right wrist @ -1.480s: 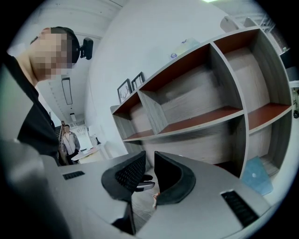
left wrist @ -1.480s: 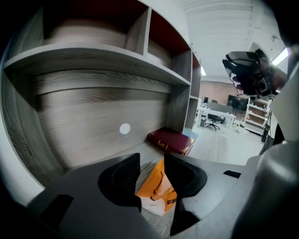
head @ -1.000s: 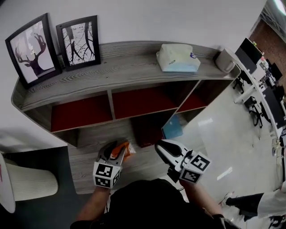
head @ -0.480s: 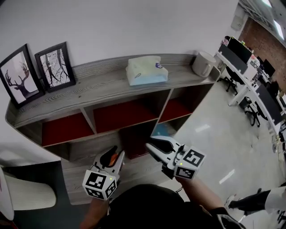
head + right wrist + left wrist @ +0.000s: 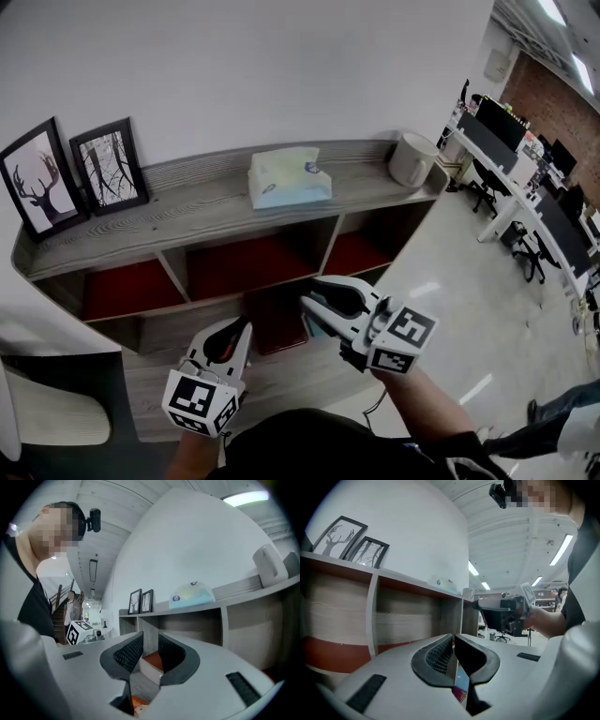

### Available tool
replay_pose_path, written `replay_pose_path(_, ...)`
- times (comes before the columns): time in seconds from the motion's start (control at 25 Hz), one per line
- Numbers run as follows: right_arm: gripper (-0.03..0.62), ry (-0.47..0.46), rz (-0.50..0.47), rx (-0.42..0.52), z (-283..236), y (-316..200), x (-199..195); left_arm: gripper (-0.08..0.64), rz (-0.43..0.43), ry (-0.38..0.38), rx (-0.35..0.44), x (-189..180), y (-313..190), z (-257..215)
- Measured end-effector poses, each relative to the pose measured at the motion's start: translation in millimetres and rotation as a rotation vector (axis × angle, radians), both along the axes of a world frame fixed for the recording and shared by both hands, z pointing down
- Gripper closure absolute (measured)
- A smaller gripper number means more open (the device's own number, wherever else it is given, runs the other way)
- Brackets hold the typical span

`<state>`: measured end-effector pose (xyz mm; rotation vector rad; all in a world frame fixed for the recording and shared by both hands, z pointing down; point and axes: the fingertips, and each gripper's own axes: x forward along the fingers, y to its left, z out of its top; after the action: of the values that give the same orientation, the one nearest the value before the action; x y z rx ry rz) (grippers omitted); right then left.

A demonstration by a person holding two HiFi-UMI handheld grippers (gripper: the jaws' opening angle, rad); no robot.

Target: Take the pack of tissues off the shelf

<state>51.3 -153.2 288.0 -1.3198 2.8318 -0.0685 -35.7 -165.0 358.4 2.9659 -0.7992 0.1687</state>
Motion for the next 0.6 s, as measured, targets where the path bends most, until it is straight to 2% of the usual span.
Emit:
replay_pose_path(0.32,0.46,0.068,0.038,0.065,-58,-17,29,0.532,0.062,-0.014,0.018,17,5,-15)
replay_pose_path(0.6,0.372,0.109,0.126,0.075,-94,-55,57,0.532,0.135,0.005,0.044,38,6,-28)
